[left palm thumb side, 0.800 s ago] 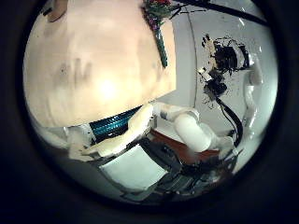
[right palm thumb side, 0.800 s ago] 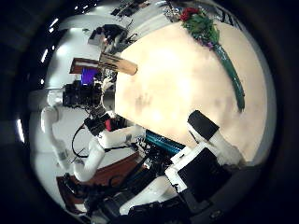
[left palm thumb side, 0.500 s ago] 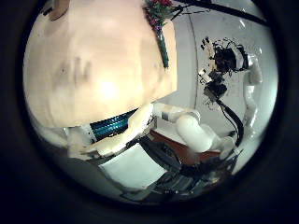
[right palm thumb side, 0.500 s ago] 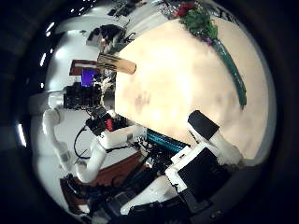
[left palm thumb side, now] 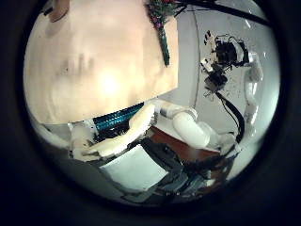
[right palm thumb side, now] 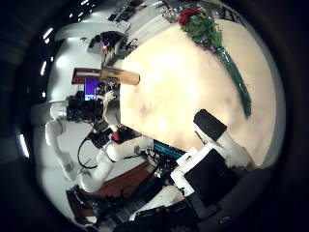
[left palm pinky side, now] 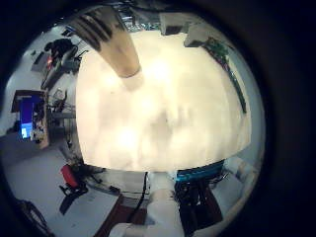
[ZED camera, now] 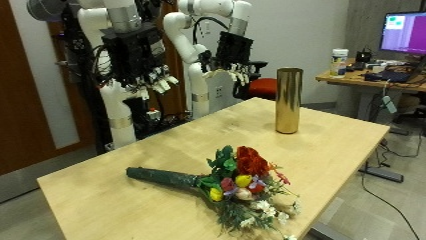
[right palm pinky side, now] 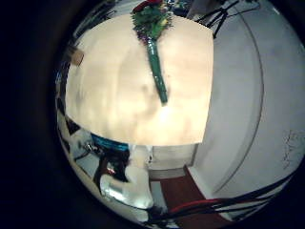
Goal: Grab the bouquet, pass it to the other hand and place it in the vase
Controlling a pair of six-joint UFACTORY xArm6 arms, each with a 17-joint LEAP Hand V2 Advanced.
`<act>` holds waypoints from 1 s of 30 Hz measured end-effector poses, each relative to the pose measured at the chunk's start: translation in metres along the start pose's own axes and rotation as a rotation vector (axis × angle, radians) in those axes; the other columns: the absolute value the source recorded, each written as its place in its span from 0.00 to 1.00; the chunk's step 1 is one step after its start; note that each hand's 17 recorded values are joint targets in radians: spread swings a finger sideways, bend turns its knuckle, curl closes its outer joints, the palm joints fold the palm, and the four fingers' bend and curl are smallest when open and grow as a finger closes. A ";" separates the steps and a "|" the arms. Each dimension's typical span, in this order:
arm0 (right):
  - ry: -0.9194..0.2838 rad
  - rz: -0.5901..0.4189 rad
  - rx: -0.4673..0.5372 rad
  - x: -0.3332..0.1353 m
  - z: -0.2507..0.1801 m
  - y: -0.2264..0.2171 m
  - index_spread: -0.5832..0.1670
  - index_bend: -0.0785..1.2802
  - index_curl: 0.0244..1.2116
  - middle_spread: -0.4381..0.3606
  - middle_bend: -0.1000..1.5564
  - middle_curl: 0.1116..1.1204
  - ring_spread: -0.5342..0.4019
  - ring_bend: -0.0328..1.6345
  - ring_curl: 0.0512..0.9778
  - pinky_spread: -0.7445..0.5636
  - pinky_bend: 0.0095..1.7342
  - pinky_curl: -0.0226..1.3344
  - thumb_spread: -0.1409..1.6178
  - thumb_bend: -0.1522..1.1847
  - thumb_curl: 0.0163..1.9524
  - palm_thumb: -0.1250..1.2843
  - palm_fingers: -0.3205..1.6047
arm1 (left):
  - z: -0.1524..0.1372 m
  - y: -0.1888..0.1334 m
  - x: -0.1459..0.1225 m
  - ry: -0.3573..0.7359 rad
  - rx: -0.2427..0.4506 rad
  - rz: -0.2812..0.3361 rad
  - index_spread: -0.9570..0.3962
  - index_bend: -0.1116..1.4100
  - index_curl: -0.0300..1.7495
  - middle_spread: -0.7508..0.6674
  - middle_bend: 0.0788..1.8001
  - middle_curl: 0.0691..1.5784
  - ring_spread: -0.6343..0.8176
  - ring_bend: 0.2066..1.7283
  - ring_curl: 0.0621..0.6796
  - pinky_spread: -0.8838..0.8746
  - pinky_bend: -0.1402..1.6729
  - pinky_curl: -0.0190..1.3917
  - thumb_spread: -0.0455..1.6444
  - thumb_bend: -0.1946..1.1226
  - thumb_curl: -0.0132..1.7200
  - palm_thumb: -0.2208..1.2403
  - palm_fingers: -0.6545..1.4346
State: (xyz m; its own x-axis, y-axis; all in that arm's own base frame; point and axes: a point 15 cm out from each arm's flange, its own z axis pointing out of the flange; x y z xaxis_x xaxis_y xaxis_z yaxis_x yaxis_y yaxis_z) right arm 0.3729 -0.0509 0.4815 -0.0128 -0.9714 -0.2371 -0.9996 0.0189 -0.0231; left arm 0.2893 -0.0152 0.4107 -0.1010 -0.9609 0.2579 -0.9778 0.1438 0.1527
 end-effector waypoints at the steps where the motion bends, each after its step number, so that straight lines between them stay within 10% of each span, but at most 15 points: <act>1: -0.003 0.022 -0.010 0.003 0.004 -0.007 0.62 0.18 0.21 0.82 0.19 0.22 0.84 0.27 0.21 0.89 0.15 0.25 0.69 0.09 0.20 0.63 0.29 | -0.001 -0.002 0.001 0.001 -0.002 0.010 0.72 0.20 0.25 0.68 0.05 0.14 0.74 0.18 0.15 0.67 0.19 0.22 0.55 0.12 0.20 0.38 0.45; 30: -0.021 0.231 -0.192 0.084 0.189 -0.087 0.76 0.17 0.21 0.86 0.20 0.23 0.85 0.31 0.20 0.88 0.18 0.25 0.69 0.10 0.18 0.56 0.26 | 0.021 -0.065 -0.005 0.030 -0.056 0.071 0.74 0.20 0.26 0.71 0.06 0.14 0.77 0.16 0.17 0.70 0.18 0.22 0.57 0.12 0.19 0.38 0.43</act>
State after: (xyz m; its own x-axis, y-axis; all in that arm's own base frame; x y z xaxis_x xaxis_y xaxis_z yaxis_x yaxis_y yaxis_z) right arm 0.4641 -0.0890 0.2797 -0.2421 -0.9415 -0.2345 -0.9570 0.1919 0.2176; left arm 0.3493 -0.0246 0.3795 -0.1637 -0.9405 0.2979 -0.9565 0.2253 0.1854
